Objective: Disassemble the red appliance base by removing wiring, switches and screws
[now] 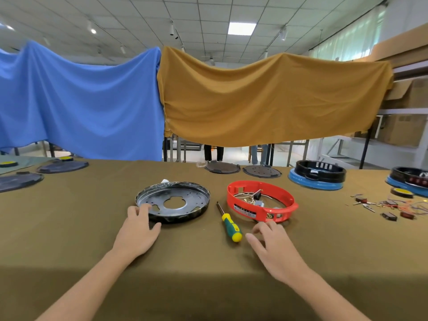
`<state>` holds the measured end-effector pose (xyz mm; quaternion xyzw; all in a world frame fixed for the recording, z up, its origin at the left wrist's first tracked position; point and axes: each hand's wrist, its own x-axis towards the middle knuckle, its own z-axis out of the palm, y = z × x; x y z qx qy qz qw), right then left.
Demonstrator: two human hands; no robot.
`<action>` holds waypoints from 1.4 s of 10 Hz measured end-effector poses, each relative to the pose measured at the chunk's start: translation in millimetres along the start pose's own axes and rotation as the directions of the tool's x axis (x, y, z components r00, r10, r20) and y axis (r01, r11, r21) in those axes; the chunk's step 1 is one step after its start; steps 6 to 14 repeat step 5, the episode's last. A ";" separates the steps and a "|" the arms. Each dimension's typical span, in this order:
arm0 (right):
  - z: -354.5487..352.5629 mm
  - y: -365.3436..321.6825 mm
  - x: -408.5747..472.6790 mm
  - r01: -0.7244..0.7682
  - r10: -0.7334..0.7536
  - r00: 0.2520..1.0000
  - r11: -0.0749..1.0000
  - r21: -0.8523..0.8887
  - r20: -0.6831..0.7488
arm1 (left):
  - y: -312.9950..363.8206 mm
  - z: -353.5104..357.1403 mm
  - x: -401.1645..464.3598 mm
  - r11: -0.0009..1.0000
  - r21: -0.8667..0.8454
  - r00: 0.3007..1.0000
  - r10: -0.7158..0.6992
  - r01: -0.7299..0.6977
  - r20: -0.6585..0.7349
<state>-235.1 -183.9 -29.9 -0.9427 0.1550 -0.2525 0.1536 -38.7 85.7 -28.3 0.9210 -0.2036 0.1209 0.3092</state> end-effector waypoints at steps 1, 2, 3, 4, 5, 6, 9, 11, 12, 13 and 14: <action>-6.5 24.3 -24.4 0.057 -0.065 0.997 0.969 -0.242 -0.027 | -6.6 2.0 -9.3 0.994 0.104 0.995 0.033 -0.043 0.096; -2.8 24.1 -44.6 0.061 -0.091 0.990 0.965 -0.253 -0.108 | -6.6 5.4 -17.8 0.980 0.190 0.996 0.047 -0.060 0.070; 1.7 18.5 -56.6 0.055 -0.107 0.956 0.980 -0.192 -0.274 | -2.6 5.9 -17.9 0.972 0.225 0.997 0.049 -0.062 0.064; 8.8 15.4 -73.4 0.107 -0.134 0.935 0.989 -0.098 -0.328 | -2.8 4.1 -20.4 0.973 0.220 0.997 0.052 -0.064 0.057; -26.9 19.9 -77.8 -0.006 0.165 0.948 0.865 0.502 -0.273 | -3.0 5.3 -18.6 0.970 0.231 0.997 0.059 -0.070 0.054; -26.9 19.9 -77.8 -0.006 0.165 0.948 0.865 0.502 -0.273 | -3.0 5.3 -18.6 0.970 0.231 0.997 0.059 -0.070 0.054; -26.9 19.9 -77.8 -0.006 0.165 0.948 0.865 0.502 -0.273 | -3.0 5.3 -18.6 0.970 0.231 0.997 0.059 -0.070 0.054; -26.9 19.9 -77.8 -0.006 0.165 0.948 0.865 0.502 -0.273 | -3.0 5.3 -18.6 0.970 0.231 0.997 0.059 -0.070 0.054; -26.9 19.9 -77.8 -0.006 0.165 0.948 0.865 0.502 -0.273 | -3.0 5.3 -18.6 0.970 0.231 0.997 0.059 -0.070 0.054; -26.9 19.9 -77.8 -0.006 0.165 0.948 0.865 0.502 -0.273 | -3.0 5.3 -18.6 0.970 0.231 0.997 0.059 -0.070 0.054; -26.9 19.9 -77.8 -0.006 0.165 0.948 0.865 0.502 -0.273 | -3.0 5.3 -18.6 0.970 0.231 0.997 0.059 -0.070 0.054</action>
